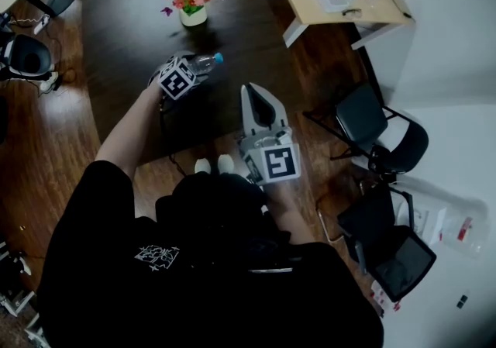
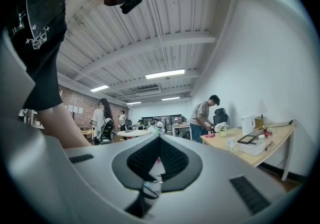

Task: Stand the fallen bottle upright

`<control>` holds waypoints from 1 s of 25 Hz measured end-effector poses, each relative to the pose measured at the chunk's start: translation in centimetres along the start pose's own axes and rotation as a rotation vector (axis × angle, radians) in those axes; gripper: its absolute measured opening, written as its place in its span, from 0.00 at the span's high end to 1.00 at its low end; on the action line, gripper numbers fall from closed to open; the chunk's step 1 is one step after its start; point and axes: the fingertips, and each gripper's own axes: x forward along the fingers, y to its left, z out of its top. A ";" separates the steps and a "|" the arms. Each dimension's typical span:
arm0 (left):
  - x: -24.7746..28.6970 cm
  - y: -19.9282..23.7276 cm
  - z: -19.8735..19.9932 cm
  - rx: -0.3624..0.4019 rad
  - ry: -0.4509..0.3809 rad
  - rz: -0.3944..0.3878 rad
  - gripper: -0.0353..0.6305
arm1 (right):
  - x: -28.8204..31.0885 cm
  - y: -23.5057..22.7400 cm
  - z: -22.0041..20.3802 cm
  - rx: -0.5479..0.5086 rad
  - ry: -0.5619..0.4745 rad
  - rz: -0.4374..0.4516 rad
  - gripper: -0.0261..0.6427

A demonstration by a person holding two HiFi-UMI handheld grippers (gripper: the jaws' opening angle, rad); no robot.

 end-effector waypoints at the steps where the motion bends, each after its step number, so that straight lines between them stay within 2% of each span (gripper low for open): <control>1: -0.5 0.3 0.5 -0.052 -0.058 0.020 0.47 | 0.0 0.2 0.1 0.000 -0.002 0.006 0.94; 5: -2.7 2.0 2.1 -0.251 -0.316 0.161 0.47 | -0.3 0.8 -0.3 -0.002 -0.010 0.022 0.94; 10: -5.7 2.9 3.0 -0.418 -0.630 0.357 0.47 | -0.6 1.7 -2.0 -0.002 -0.019 0.050 0.94; 13: -7.0 3.1 2.9 -0.531 -0.788 0.428 0.47 | -1.0 2.1 -3.6 -0.009 -0.025 0.064 0.94; 15: -7.5 3.5 2.8 -0.580 -0.868 0.454 0.47 | -1.2 2.4 -4.6 -0.014 -0.028 0.077 0.94; 18: -8.1 4.0 2.9 -0.613 -0.968 0.490 0.47 | -1.1 2.5 -5.9 -0.025 -0.033 0.093 0.94; 20: -8.4 4.1 2.7 -0.608 -1.012 0.519 0.47 | -0.9 2.6 -6.7 -0.037 -0.032 0.102 0.94; 22: -8.4 3.9 2.5 -0.580 -1.029 0.536 0.47 | -0.8 2.6 -7.4 -0.038 -0.023 0.107 0.94; 25: -8.2 3.4 3.0 -0.509 -1.002 0.535 0.47 | -0.4 2.5 -7.8 -0.036 -0.027 0.104 0.94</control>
